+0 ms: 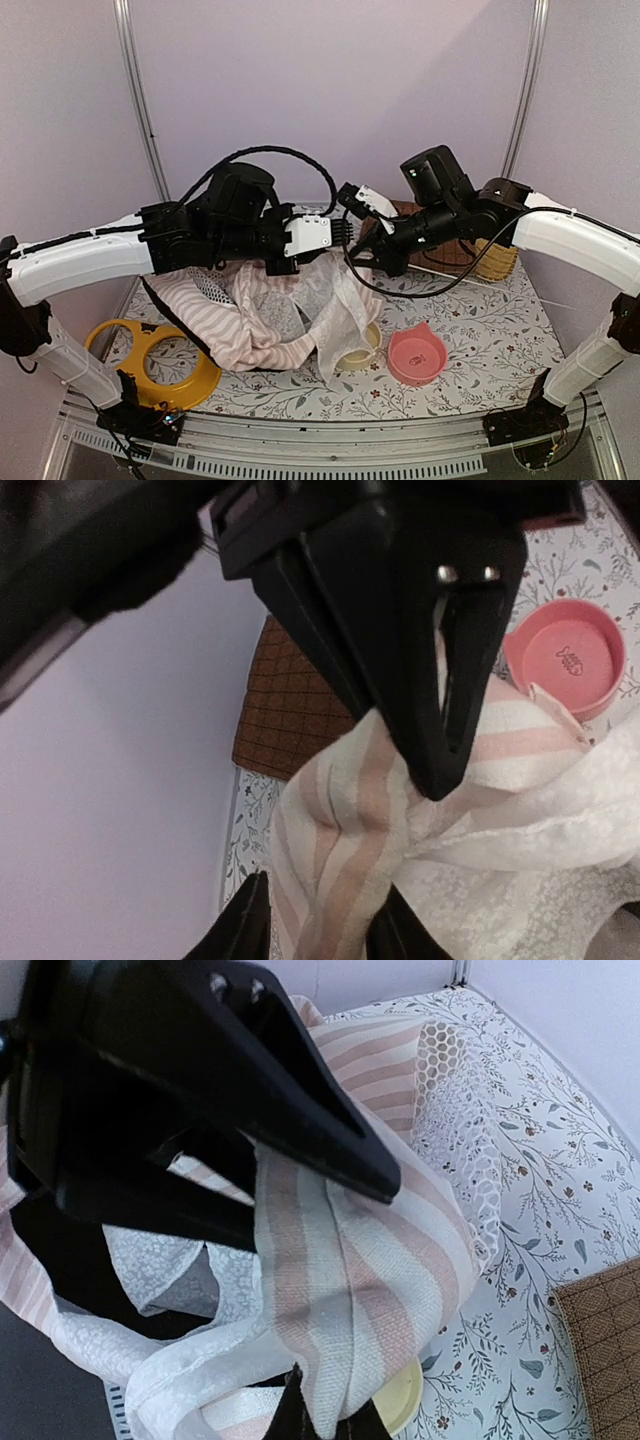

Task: Set up the pet tent
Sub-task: Pass from the left arm to the right

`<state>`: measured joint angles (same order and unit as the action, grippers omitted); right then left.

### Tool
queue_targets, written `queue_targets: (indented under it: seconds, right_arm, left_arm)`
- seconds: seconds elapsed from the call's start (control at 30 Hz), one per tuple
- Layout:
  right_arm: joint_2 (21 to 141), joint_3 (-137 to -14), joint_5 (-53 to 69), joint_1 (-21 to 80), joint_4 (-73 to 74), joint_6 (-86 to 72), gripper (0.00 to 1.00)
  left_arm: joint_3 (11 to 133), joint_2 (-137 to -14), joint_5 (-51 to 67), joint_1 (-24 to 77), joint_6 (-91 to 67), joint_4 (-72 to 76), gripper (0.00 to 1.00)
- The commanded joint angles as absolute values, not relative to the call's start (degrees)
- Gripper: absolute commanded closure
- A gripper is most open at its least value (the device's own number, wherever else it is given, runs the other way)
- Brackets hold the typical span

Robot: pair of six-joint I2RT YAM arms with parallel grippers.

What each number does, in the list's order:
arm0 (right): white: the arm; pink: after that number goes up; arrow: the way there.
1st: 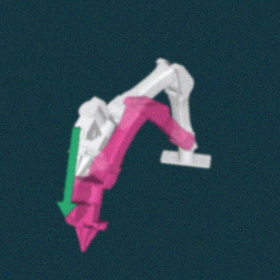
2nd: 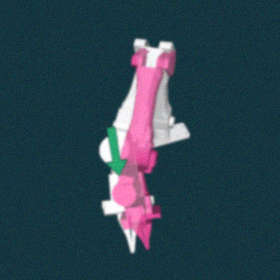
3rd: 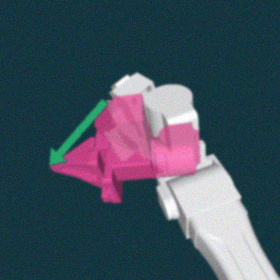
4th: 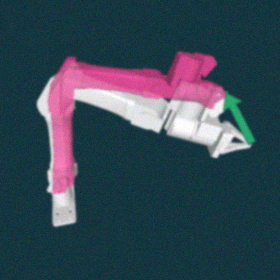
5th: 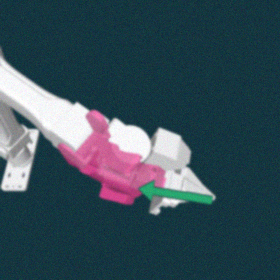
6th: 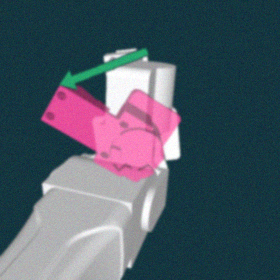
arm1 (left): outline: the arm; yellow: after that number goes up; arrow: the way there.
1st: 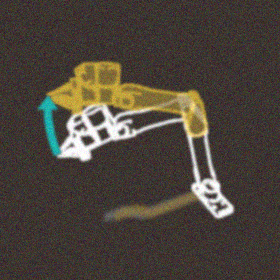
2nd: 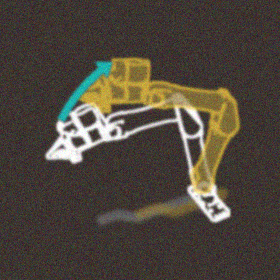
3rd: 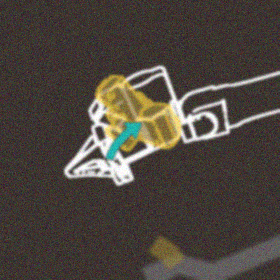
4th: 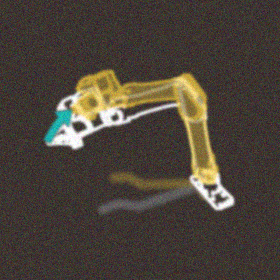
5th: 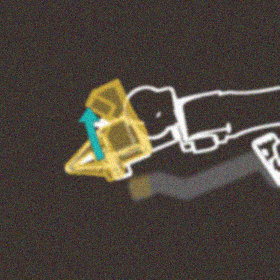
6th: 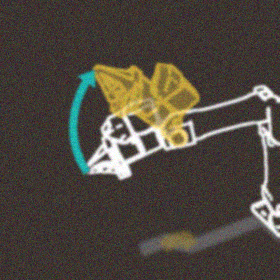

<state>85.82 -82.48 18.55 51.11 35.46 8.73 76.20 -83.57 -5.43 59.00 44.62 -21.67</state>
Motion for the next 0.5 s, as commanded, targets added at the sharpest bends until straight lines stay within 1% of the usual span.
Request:
queue_targets:
  seconds: [0.0, 0.07, 0.17, 0.27, 0.47]
  right_arm:
    - [86.1, -82.62, 11.32, 50.65, 28.16, 2.97, 1.0]
    - [86.08, -82.28, 8.51, 50.71, 26.22, 0.68, 1.0]
    - [86.8, -82.37, 4.26, 50.63, 23.9, -3.14, 1.0]
    - [88.2, -82.88, 0.46, 50.67, 21.76, -6.7, 1.0]
    - [92.5, -85.17, -6.0, 50.63, 16.67, -11.96, 1.0]
  left_arm:
    - [73.46, -78.27, -7.04, 58.41, 41.44, -3.58, 0.58]
    - [73.14, -77.19, -8.81, 58.1, 38.89, 0.44, 0.45]
    - [76.06, -76.93, -11.38, 57.9, 33.98, 1.84, 0.34]
    - [81.79, -77.26, -13.03, 57.97, 27.39, -0.04, 0.29]
    - [87.0, -75.85, -12.06, 58.21, 14.0, -3.21, 0.26]
